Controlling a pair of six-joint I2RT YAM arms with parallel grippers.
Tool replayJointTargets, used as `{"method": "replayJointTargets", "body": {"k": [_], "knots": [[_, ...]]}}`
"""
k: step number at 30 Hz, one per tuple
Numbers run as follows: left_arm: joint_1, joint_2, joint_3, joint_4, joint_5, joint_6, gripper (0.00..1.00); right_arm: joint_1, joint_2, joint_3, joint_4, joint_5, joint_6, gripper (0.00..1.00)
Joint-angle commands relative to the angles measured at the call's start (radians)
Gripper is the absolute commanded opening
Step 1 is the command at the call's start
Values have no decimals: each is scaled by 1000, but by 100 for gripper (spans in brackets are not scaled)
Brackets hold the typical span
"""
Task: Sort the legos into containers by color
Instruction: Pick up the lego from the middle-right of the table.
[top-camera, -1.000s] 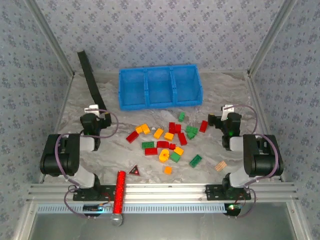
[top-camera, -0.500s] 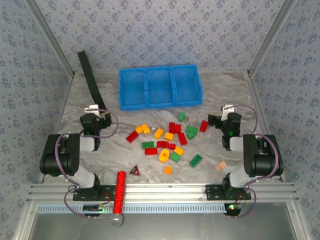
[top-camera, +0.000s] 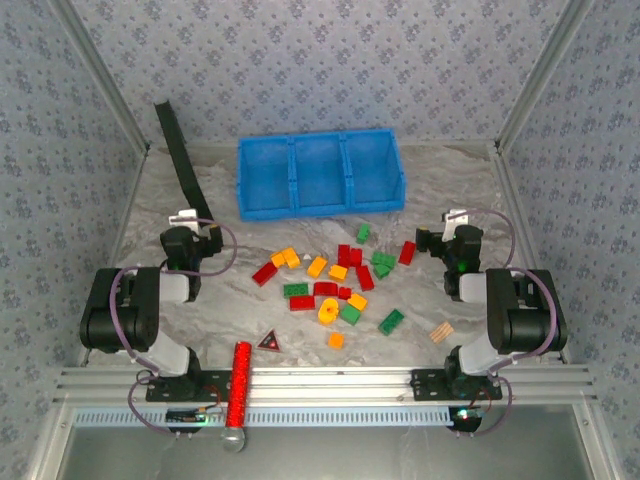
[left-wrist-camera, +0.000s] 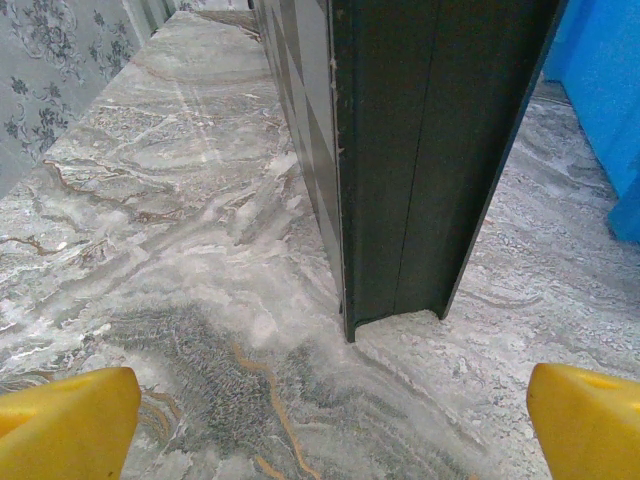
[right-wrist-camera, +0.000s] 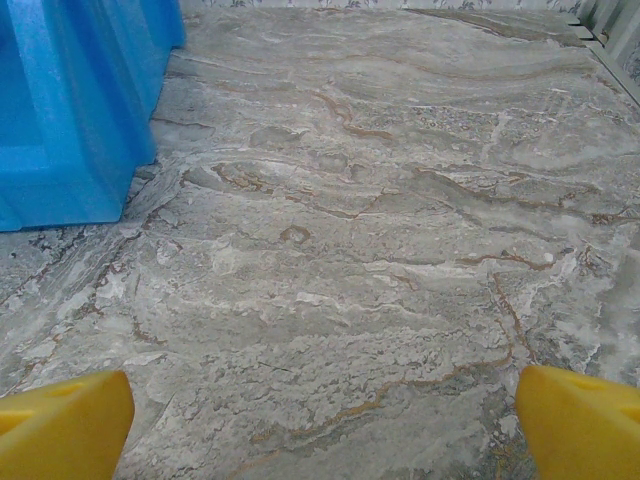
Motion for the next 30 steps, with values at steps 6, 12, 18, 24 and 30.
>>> {"method": "replayJointTargets", "body": {"k": [6, 12, 18, 24, 30], "knots": [[5, -9, 9, 17, 29, -5, 99, -7, 2, 9, 4, -12, 8, 100], [-11, -118, 157, -329, -8, 7, 99, 53, -143, 126, -314, 82, -6, 100], [-117, -295, 358, -685, -165, -60, 99, 92, -157, 457, -956, 107, 277, 100], [-217, -388, 532, -949, -156, -90, 99, 155, -69, 557, -1208, 108, 442, 99], [-342, -444, 603, -1065, -140, -101, 99, 173, -9, 520, -1205, 52, 554, 94]]}}
